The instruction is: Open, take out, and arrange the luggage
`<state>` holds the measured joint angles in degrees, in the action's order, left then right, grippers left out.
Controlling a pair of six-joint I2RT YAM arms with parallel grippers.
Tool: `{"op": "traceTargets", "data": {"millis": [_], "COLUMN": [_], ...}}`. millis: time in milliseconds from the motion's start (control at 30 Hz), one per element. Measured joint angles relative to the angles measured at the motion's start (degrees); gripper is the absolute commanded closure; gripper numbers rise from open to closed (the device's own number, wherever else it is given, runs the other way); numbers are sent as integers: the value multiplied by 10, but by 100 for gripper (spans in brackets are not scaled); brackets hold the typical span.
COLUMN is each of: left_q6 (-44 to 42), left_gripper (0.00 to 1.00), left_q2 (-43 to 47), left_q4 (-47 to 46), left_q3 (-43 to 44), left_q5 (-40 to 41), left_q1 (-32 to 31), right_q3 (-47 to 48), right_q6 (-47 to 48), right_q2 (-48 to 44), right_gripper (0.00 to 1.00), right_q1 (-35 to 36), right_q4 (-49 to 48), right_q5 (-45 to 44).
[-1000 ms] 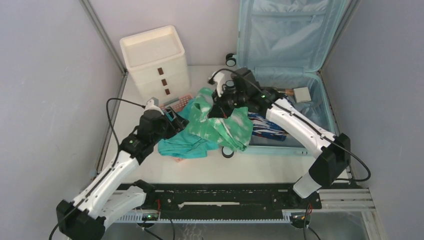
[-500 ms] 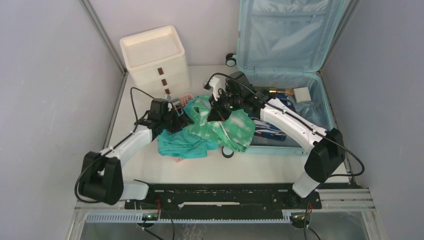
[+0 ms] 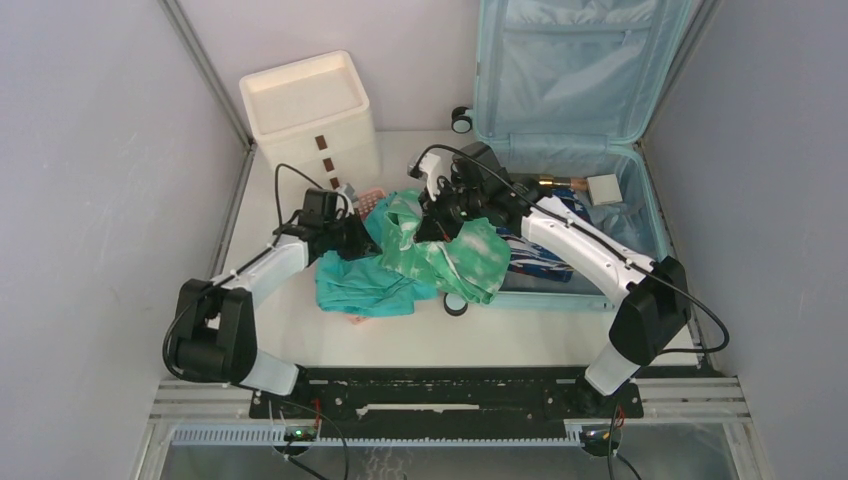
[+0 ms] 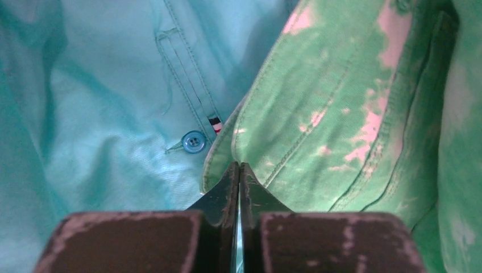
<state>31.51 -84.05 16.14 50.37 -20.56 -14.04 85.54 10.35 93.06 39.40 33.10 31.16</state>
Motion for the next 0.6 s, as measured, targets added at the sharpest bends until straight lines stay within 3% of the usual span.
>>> {"op": "traceTargets", "data": {"millis": [400,433,500,533,600], "left_q6": [-5,-6,-9,-8,6], "left_gripper": [100,94,67,58,49], "left_q2": [125,139,157,164,168], "left_q4": [50,58,72,81,92], "left_q3": [48,54,63,65,61], "left_q5": [-31,-31,-30,-29,-24], "left_q1": [0,1,2,3,5], "right_q3": [3,7,18,22,24], "right_q6": [4,4,4,3,3], "right_q2": [-32,-34,-35,-35,-35], "right_gripper": [100,100,100,100,100], "right_q1": [0,2,6,7,8], "right_q4": [6,9,12,13,12], "right_q5": [-3,-4,-11,-14,-19]}}
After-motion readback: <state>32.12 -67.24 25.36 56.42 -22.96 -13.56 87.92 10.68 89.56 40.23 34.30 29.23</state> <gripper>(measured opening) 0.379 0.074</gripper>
